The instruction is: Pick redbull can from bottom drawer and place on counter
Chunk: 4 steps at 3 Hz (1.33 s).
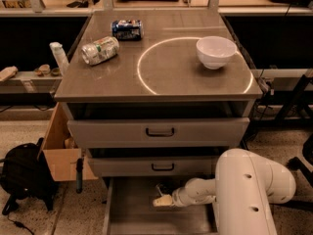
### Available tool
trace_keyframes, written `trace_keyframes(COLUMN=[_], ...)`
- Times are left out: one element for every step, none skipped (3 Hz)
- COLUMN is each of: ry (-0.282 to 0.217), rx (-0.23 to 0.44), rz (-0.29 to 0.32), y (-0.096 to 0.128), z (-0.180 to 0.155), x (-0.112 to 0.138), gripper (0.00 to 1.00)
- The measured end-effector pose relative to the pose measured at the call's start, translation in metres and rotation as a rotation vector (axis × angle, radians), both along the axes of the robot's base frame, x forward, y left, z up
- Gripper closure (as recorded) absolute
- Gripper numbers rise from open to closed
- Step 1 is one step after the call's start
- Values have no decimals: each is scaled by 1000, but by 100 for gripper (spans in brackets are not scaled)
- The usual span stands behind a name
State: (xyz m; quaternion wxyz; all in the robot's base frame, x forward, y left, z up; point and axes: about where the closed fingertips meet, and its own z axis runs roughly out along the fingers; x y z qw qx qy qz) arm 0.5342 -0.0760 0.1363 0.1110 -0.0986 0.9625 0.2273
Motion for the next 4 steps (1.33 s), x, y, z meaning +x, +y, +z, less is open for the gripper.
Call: trace_keyframes(ry=[-9, 9, 12, 12], rx=[-11, -23, -26, -26], rz=[4, 5, 4, 4], y=[11, 19, 19, 19], z=[-6, -22, -21, -21], x=[7, 11, 11, 11], gripper=[0, 0, 0, 18])
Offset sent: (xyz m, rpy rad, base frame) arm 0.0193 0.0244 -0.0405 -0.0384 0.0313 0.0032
